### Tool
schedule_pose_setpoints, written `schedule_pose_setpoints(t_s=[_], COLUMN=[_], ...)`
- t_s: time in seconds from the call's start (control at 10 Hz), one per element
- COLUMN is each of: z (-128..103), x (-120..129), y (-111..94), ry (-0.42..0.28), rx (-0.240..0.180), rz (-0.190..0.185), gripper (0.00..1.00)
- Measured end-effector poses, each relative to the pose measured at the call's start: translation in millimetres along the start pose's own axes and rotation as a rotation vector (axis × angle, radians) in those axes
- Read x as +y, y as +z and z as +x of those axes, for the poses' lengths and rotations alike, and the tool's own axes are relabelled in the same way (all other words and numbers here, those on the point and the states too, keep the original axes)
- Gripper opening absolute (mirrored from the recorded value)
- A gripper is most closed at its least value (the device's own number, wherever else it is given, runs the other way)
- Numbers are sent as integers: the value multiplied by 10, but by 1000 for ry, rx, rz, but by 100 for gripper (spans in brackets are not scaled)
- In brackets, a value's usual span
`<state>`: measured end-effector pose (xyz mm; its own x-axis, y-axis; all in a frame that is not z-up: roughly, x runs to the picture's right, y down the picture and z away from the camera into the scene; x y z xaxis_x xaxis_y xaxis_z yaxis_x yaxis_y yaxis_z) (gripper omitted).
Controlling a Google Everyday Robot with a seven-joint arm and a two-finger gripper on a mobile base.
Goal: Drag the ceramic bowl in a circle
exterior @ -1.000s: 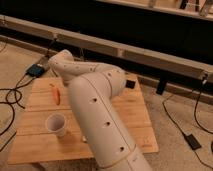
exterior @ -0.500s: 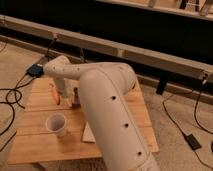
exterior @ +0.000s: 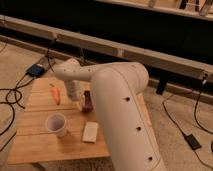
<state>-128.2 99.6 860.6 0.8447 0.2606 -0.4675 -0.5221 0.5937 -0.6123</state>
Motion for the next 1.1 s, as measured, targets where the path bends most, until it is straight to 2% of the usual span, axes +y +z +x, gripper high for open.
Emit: schedule_pose_setpoints(t_s=[0.2, 0.3, 0.7, 1.0, 1.1], z=[-56, -78, -64, -70, -72], x=[-170, -214, -313, -278, -271], y=[-24, -20, 23, 12, -4], ry=[34, 34, 31, 59, 68], rx=[-17, -17, -2, -19, -25], rz=[30, 54, 156, 195, 207], gripper=[1, 5, 45, 77, 80])
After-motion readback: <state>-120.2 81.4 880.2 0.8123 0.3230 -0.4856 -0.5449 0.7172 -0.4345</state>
